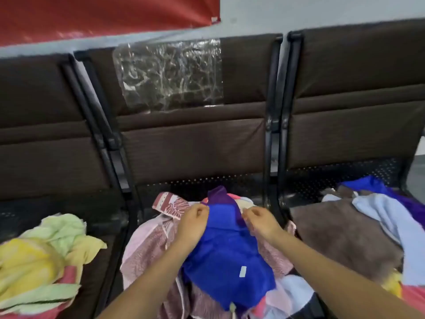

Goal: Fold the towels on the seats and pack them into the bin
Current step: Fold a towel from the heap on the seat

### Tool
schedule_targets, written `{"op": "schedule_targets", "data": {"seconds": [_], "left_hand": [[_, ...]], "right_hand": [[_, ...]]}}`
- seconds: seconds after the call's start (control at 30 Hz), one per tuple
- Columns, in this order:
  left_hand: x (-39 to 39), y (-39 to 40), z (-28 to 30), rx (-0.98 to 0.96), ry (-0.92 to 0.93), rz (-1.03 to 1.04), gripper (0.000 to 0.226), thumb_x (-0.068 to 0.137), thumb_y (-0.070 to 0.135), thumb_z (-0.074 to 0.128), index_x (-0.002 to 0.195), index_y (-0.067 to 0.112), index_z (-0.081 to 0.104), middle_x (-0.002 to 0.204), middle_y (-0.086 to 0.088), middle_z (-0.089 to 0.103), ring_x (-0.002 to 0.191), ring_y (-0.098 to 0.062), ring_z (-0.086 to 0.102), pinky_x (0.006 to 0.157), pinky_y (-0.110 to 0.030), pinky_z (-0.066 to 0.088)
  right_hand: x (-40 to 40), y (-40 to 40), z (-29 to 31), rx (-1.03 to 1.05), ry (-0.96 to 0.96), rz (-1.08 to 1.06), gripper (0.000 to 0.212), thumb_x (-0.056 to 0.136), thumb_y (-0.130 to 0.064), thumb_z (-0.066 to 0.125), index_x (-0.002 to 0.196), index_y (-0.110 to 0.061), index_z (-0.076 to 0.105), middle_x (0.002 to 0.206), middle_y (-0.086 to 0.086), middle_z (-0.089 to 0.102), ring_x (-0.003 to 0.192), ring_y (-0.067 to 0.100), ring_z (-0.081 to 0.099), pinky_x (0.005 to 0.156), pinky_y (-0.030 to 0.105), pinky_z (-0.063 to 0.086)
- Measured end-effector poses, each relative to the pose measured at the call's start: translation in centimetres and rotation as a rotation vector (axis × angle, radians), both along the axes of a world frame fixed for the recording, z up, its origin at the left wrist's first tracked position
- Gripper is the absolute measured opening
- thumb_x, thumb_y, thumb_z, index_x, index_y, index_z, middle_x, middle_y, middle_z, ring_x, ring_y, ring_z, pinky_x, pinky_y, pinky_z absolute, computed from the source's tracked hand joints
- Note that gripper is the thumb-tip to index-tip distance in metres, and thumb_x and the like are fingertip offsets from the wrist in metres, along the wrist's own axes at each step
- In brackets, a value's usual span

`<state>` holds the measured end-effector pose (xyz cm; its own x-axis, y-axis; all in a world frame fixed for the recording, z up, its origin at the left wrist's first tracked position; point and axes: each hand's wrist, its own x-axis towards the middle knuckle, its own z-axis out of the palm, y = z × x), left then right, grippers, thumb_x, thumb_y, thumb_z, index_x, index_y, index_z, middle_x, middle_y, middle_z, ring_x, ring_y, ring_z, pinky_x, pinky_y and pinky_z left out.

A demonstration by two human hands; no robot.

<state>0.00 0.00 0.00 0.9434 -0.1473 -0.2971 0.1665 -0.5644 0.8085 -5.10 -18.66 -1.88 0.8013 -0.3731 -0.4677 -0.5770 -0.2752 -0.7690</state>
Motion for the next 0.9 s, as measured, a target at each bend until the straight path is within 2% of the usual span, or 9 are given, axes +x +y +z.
{"op": "schedule_targets", "data": {"seconds": [0.1, 0.23, 0.3, 0.4, 0.47, 0.57, 0.63, 0.73, 0.9], "left_hand": [[1.6, 0.3, -4.0, 0.049, -0.197, 0.004, 0.014, 0.094, 0.018, 0.052, 0.093, 0.017, 0.066, 0.090, 0.006, 0.064, 0.086, -0.010, 0.056, 0.074, -0.021, 0.037], [3.5, 1.2, -9.5, 0.094, -0.349, -0.015, 0.015, 0.092, 0.017, 0.054, 0.097, 0.013, 0.068, 0.098, -0.002, 0.067, 0.091, -0.014, 0.059, 0.082, -0.025, 0.041], [3.7, 1.2, -11.2, 0.115, -0.403, 0.011, 0.017, 0.093, 0.016, 0.054, 0.101, 0.010, 0.068, 0.102, -0.003, 0.066, 0.092, -0.012, 0.056, 0.076, -0.017, 0.033], [4.0, 1.2, -12.2, 0.081, -0.377, 0.062, 0.022, 0.095, 0.019, 0.050, 0.106, 0.010, 0.067, 0.102, 0.002, 0.062, 0.096, -0.009, 0.051, 0.075, -0.014, 0.029], [4.7, 1.4, -12.6, 0.076, -0.308, 0.057, 0.027, 0.097, 0.027, 0.048, 0.105, 0.010, 0.068, 0.107, -0.001, 0.065, 0.102, -0.015, 0.055, 0.081, -0.020, 0.035], [4.9, 1.6, -13.1, 0.078, -0.220, 0.028, 0.039, 0.097, 0.036, 0.048, 0.100, 0.003, 0.069, 0.109, -0.014, 0.067, 0.101, -0.025, 0.059, 0.085, -0.030, 0.040], [4.8, 1.4, -13.3, 0.038, -0.251, 0.038, 0.040, 0.096, 0.034, 0.049, 0.093, 0.000, 0.069, 0.100, -0.016, 0.068, 0.090, -0.023, 0.058, 0.081, -0.031, 0.042], [3.9, 1.1, -13.4, -0.019, -0.337, 0.063, 0.027, 0.095, 0.031, 0.052, 0.083, 0.011, 0.066, 0.080, 0.004, 0.063, 0.075, -0.009, 0.054, 0.068, -0.026, 0.039], [2.6, 0.9, -13.3, -0.038, -0.435, 0.086, 0.016, 0.094, 0.026, 0.055, 0.093, 0.017, 0.068, 0.091, 0.009, 0.064, 0.090, -0.008, 0.057, 0.080, -0.021, 0.037]], "right_hand": [[0.9, 0.3, -4.9, -0.130, -0.090, 0.094, 0.040, 0.096, -0.030, 0.052, 0.060, -0.014, 0.047, 0.060, 0.000, 0.049, 0.066, 0.017, 0.047, 0.066, 0.034, 0.037], [2.9, 1.9, -9.2, -0.176, -0.264, 0.119, 0.024, 0.094, -0.038, 0.056, 0.093, -0.015, 0.061, 0.079, 0.001, 0.062, 0.079, 0.017, 0.057, 0.075, 0.032, 0.041], [4.0, 2.6, -11.1, -0.218, -0.324, 0.090, 0.039, 0.090, -0.045, 0.059, 0.111, -0.012, 0.062, 0.079, -0.004, 0.057, 0.079, 0.014, 0.055, 0.071, 0.027, 0.038], [5.4, 3.1, -12.9, -0.223, -0.367, 0.063, 0.066, 0.077, -0.066, 0.059, 0.116, -0.012, 0.061, 0.089, -0.002, 0.058, 0.093, 0.024, 0.062, 0.079, 0.032, 0.045], [5.9, 3.0, -13.7, -0.180, -0.353, 0.070, 0.066, 0.074, -0.068, 0.060, 0.112, -0.015, 0.063, 0.098, 0.003, 0.064, 0.103, 0.028, 0.062, 0.088, 0.036, 0.046], [6.1, 2.6, -14.1, -0.080, -0.337, 0.159, 0.037, 0.081, -0.051, 0.069, 0.084, -0.014, 0.064, 0.080, 0.001, 0.063, 0.083, 0.020, 0.060, 0.078, 0.033, 0.046], [6.2, 2.4, -14.3, -0.037, -0.408, 0.176, 0.027, 0.081, -0.039, 0.073, 0.080, -0.015, 0.063, 0.076, -0.003, 0.062, 0.076, 0.014, 0.056, 0.077, 0.031, 0.046], [6.1, 2.3, -15.0, 0.006, -0.529, 0.145, 0.022, 0.080, -0.030, 0.075, 0.070, -0.022, 0.058, 0.069, -0.007, 0.060, 0.068, 0.011, 0.053, 0.074, 0.031, 0.045], [5.2, 2.3, -15.5, -0.064, -0.666, 0.138, 0.025, 0.087, -0.022, 0.067, 0.067, -0.025, 0.052, 0.065, -0.009, 0.052, 0.062, 0.008, 0.046, 0.064, 0.024, 0.037]]}}
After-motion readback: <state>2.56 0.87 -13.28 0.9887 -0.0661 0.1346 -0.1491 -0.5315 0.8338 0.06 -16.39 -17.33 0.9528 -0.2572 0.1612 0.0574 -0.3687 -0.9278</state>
